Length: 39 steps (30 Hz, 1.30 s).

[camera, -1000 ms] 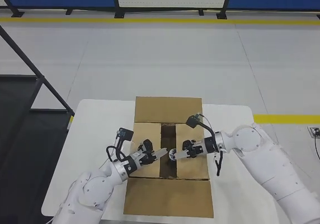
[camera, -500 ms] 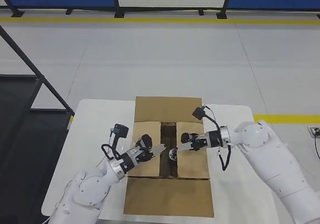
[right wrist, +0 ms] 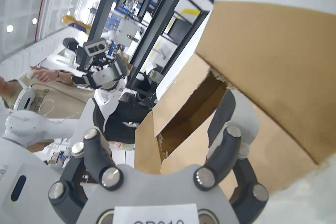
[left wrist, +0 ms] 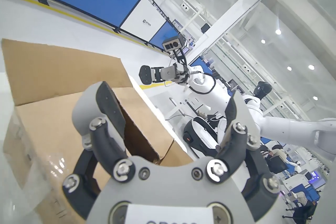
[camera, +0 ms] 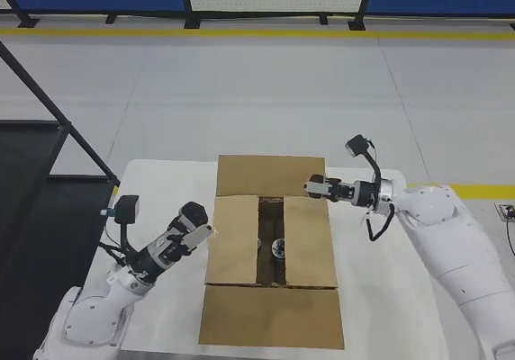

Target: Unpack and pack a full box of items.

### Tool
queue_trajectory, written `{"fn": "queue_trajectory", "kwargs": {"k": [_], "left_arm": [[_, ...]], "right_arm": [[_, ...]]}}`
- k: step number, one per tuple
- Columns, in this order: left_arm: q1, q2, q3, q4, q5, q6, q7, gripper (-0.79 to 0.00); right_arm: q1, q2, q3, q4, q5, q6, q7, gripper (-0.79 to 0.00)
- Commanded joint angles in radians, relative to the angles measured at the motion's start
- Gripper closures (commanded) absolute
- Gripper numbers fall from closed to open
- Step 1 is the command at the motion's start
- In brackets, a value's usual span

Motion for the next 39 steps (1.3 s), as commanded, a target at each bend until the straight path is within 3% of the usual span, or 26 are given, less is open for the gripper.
{"fn": "queue_trajectory", "kwargs": {"k": [1,5,11,20,26,31,39], "left_arm": [[0.056,0.010,-0.065,-0.006,-0.064,-0.040,-0.044,-0.785],[0.142,0.029,-0.165,0.000,-0.170,-0.078,-0.143,-0.785],[0.204,0.048,-0.225,0.011,-0.180,-0.028,-0.270,-0.785],[0.204,0.048,-0.225,0.011,-0.180,-0.028,-0.270,-0.785],[0.185,0.050,-0.124,-0.009,-0.077,-0.015,-0.317,-0.785],[0.183,0.059,-0.115,0.046,-0.091,-0.034,-0.356,-0.785],[0.215,0.081,-0.130,0.073,-0.102,-0.077,-0.473,-0.785]], "right_arm": [[-0.008,-0.002,-0.006,-0.011,-0.118,0.040,-0.164,-0.785],[-0.018,-0.011,-0.025,-0.022,-0.247,0.133,-0.326,-0.785],[-0.011,-0.016,-0.036,-0.022,-0.276,0.168,-0.339,-0.785],[-0.011,-0.016,-0.036,-0.022,-0.276,0.168,-0.339,-0.785],[-0.027,-0.015,-0.010,-0.001,-0.248,0.179,-0.365,-0.785],[0.004,-0.031,-0.029,0.109,-0.272,0.173,-0.387,-0.785],[0.090,-0.099,-0.102,0.331,-0.226,0.104,-0.357,-0.785]]}}
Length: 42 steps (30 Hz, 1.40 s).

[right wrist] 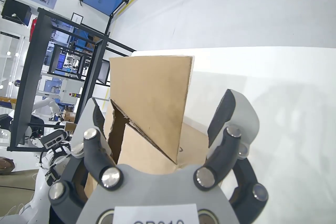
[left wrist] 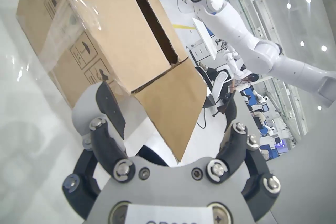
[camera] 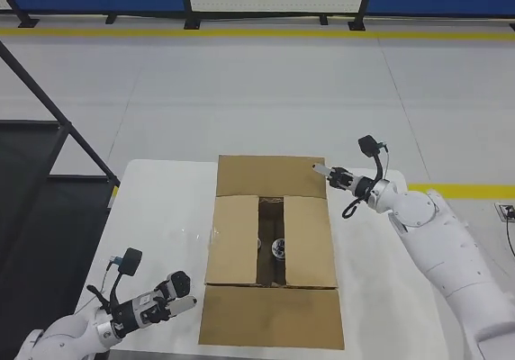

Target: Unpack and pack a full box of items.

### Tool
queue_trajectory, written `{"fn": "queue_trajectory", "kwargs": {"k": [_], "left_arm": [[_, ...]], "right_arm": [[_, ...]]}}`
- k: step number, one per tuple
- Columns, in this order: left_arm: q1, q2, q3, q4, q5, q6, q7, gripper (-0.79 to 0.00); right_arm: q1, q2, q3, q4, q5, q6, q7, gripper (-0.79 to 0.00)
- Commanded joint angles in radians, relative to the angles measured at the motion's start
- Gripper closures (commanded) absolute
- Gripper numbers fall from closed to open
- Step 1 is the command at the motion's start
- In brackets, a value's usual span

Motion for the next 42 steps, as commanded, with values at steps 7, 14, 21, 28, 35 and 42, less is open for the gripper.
{"fn": "queue_trajectory", "kwargs": {"k": [7,14,21,28,35,42], "left_arm": [[0.047,0.028,-0.016,-0.007,-0.048,-0.019,-0.101,-0.785],[0.050,0.045,0.003,-0.003,-0.042,-0.017,-0.103,-0.785],[0.047,0.062,0.027,0.003,-0.021,0.013,-0.133,-0.785],[0.043,0.098,0.103,-0.024,-0.019,0.047,-0.167,-0.785],[-0.007,0.139,0.216,-0.022,-0.093,0.019,-0.139,-0.785],[-0.040,0.175,0.256,0.013,-0.148,-0.058,-0.062,-0.785]], "right_arm": [[0.066,-0.062,-0.016,0.167,0.167,-0.148,0.150,-0.785],[0.112,-0.076,0.017,0.251,0.271,-0.256,0.258,-0.785],[0.135,-0.066,0.047,0.275,0.306,-0.320,0.325,-0.785],[0.134,-0.049,0.077,0.238,0.344,-0.355,0.402,-0.785],[0.123,-0.032,0.081,0.161,0.322,-0.343,0.415,-0.785],[0.116,-0.016,0.091,0.116,0.308,-0.306,0.452,-0.785]]}}
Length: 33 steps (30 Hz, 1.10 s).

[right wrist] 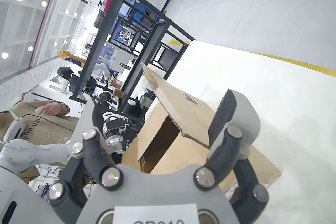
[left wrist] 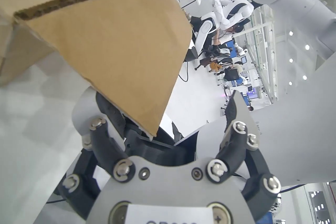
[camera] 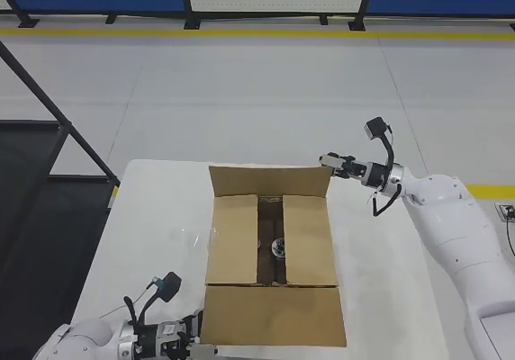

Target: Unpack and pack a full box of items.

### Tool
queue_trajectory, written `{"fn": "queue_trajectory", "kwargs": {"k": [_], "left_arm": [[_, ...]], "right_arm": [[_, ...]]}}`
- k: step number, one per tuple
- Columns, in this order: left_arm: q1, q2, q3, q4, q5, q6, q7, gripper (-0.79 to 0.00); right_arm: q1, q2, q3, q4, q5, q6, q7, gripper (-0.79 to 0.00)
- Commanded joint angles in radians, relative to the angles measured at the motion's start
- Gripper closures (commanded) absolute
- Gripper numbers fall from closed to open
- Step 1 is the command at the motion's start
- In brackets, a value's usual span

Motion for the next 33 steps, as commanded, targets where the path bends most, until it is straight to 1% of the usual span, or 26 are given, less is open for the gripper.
{"fn": "queue_trajectory", "kwargs": {"k": [1,6,10,11,14,16,19,22,25,28,33], "left_arm": [[-0.004,0.007,0.000,0.001,-0.006,-0.026,0.027,-0.785],[-0.022,0.019,0.002,-0.006,-0.041,-0.070,0.071,-0.785],[-0.038,0.020,0.009,-0.015,-0.047,-0.090,0.102,-0.785],[-0.042,0.019,0.011,-0.018,-0.043,-0.089,0.119,-0.785],[-0.055,0.016,0.014,-0.025,-0.001,-0.067,0.174,-0.785],[-0.067,0.012,0.015,-0.035,0.083,-0.037,0.224,-0.785],[-0.080,0.003,0.044,-0.051,0.165,-0.002,0.303,-0.785],[-0.093,-0.004,0.070,-0.059,0.214,0.013,0.358,-0.785],[-0.106,-0.010,0.089,-0.065,0.259,0.030,0.400,-0.785],[-0.121,-0.015,0.108,-0.074,0.296,0.045,0.429,-0.785],[-0.155,-0.022,0.135,-0.063,0.316,0.057,0.449,-0.785]], "right_arm": [[-0.002,0.003,0.001,-0.014,-0.005,0.010,0.010,-0.785],[-0.013,0.018,0.011,-0.065,-0.012,0.041,0.041,-0.785],[-0.023,0.026,0.024,-0.094,0.008,0.099,0.067,-0.785],[-0.026,0.028,0.027,-0.108,0.019,0.129,0.086,-0.785],[-0.028,0.032,0.030,-0.132,0.032,0.211,0.135,-0.785],[-0.028,0.036,0.028,-0.147,0.027,0.250,0.168,-0.785],[-0.030,0.039,0.034,-0.161,0.042,0.321,0.195,-0.785],[-0.031,0.046,0.043,-0.171,0.067,0.375,0.262,-0.785],[-0.031,0.050,0.043,-0.176,0.036,0.389,0.243,-0.785],[-0.031,0.050,0.043,-0.176,0.036,0.389,0.243,-0.785],[-0.031,0.050,0.043,-0.176,0.036,0.389,0.243,-0.785]]}}
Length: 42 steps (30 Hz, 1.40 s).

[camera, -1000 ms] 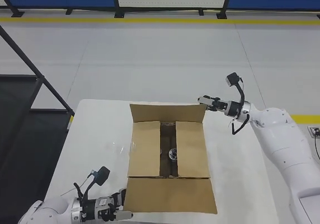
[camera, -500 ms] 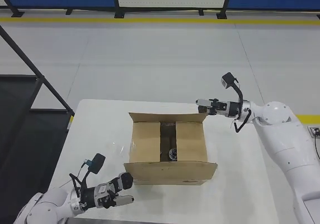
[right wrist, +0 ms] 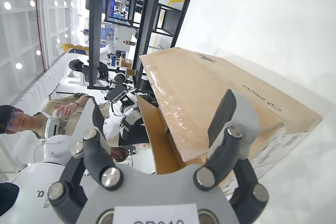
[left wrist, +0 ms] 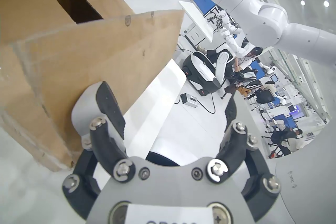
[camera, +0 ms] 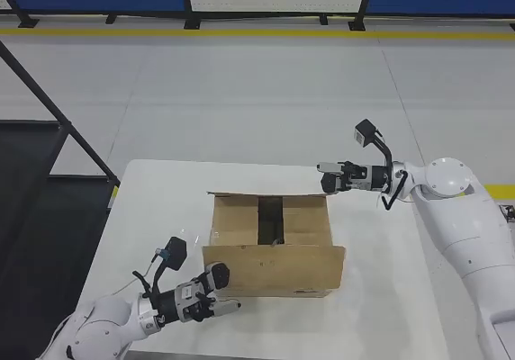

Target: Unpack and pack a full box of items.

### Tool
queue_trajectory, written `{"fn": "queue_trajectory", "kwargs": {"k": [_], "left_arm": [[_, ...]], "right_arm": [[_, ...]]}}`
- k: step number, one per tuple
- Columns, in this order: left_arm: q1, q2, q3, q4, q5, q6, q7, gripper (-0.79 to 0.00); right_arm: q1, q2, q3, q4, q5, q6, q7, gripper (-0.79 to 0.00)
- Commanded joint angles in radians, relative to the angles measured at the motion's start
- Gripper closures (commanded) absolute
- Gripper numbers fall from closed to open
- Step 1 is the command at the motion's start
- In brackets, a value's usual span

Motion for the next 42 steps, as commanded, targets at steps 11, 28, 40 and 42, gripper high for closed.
{"fn": "queue_trajectory", "kwargs": {"k": [11,28,40,42], "left_arm": [[-0.080,-0.022,0.089,0.033,0.086,0.101,0.053,-0.785],[-0.152,-0.043,0.153,0.065,0.124,0.132,0.056,-0.785],[-0.180,-0.053,0.174,0.095,0.116,0.146,0.048,-0.785],[-0.191,-0.056,0.183,0.100,0.115,0.147,0.047,-0.785]], "right_arm": [[-0.035,0.014,0.013,-0.074,0.054,0.269,0.108,-0.785],[-0.069,0.016,-0.002,-0.112,0.043,0.337,0.101,-0.785],[-0.199,0.041,0.026,-0.244,0.047,0.417,0.061,-0.785],[-0.223,0.048,0.037,-0.266,0.042,0.427,0.044,-0.785]]}}
